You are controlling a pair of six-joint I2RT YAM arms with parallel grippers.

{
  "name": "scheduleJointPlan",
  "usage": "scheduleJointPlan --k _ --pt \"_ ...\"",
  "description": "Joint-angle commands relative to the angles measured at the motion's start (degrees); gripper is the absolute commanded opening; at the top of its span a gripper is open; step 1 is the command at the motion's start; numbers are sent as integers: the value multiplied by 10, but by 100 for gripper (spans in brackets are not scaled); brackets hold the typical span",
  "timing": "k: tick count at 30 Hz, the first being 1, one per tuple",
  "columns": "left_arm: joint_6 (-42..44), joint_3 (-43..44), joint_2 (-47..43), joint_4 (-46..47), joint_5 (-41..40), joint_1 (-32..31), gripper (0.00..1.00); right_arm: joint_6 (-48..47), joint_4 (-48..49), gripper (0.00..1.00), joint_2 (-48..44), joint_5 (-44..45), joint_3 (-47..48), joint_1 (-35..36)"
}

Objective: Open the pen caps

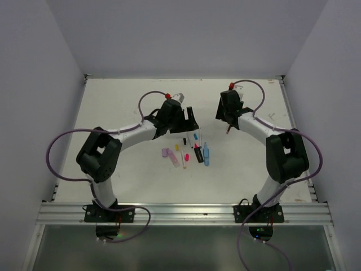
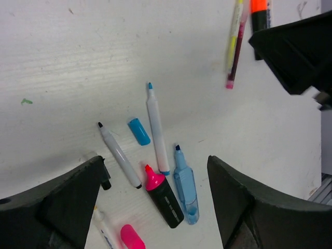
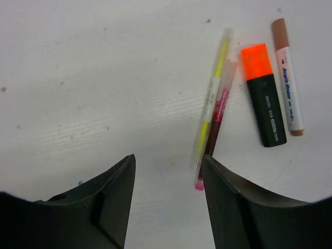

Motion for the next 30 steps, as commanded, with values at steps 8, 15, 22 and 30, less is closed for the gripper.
scheduleJointPlan --k 8,15,22,30 --pt "61 -75 -207 -51 -129 0 99 51 -63 49 106 3 89 -58" --pt "77 -144 -295 -70 -150 1 100 53 -62 38 143 -10 105 -63" --pt "79 -192 -331 -76 -162 1 100 45 -62 33 163 -5 117 -65" --pt "76 -206 -333 -73 -162 1 100 43 -67 38 153 10 124 -65"
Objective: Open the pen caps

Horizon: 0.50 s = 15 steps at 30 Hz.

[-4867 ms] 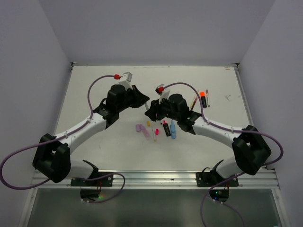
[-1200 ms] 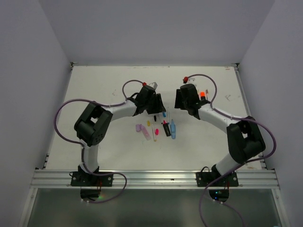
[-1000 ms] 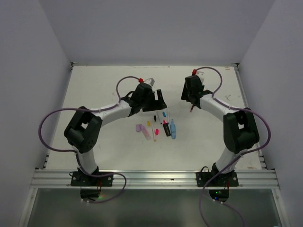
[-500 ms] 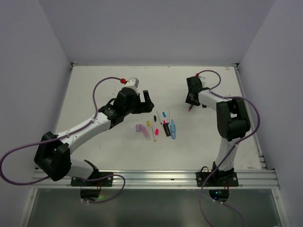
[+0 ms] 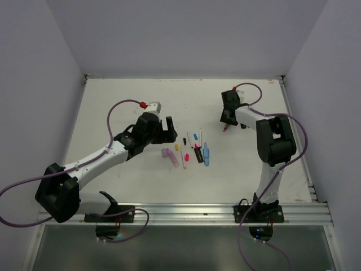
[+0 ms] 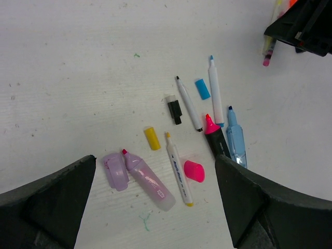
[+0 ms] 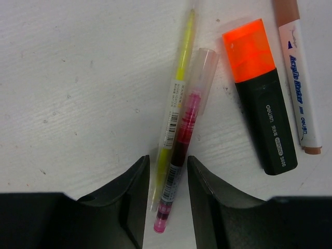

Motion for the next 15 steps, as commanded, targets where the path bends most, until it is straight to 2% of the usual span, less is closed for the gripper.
scheduleJointPlan --k 1,8,15 --pt "11 -5 -14 9 -14 1 100 0 -4 40 -18 19 25 -2" --pt "8 -4 -6 16 -11 1 100 -2 -1 41 -20 11 39 -1" --pt "7 -6 -6 11 -12 1 100 6 -7 35 8 13 56 -2"
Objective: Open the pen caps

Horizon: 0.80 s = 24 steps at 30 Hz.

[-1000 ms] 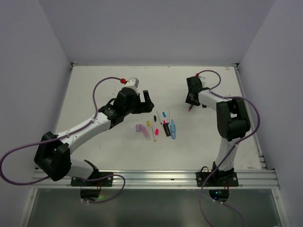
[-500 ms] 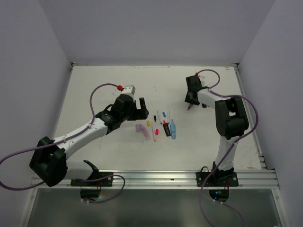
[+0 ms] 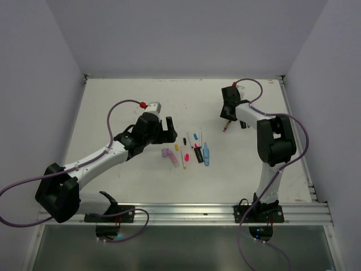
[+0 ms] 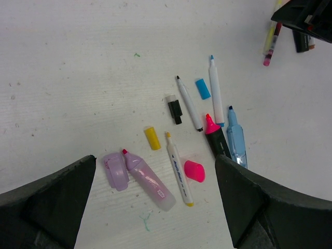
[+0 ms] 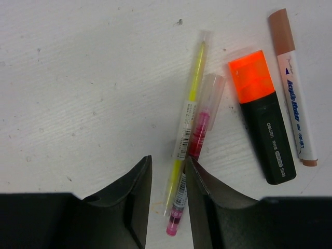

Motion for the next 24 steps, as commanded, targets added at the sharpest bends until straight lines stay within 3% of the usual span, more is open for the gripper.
scheduleJointPlan --k 1,20,24 --pt "7 -4 -6 11 -12 1 100 10 -2 35 10 13 27 -2" --pt "7 -10 -8 12 -12 1 100 20 -33 31 76 -3 47 -8" --pt "10 -8 -9 16 -7 1 100 -4 -9 15 73 -41 41 -7"
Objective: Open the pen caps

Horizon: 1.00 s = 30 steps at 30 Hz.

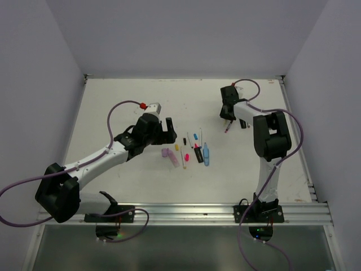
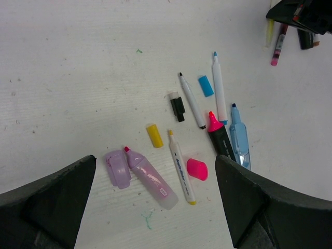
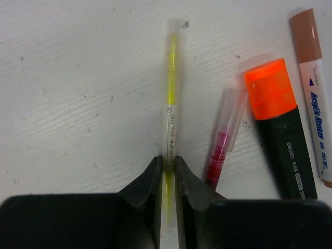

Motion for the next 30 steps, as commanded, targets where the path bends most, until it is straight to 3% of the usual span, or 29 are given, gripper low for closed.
scheduleJointPlan --k 1,3,10,17,30 --pt "9 -2 -9 18 -5 2 100 -18 10 8 13 -63 -5 -1" --pt "10 -1 -10 28 5 2 100 -35 34 0 -10 -86 -20 2" --pt "-8 6 -6 72 90 28 100 -89 132 0 -132 -180 -97 45" --pt "-25 49 8 102 156 54 98 -151 223 0 -270 -221 -201 146" --pt "-88 79 17 162 129 54 85 -173 317 0 -417 -251 -320 268"
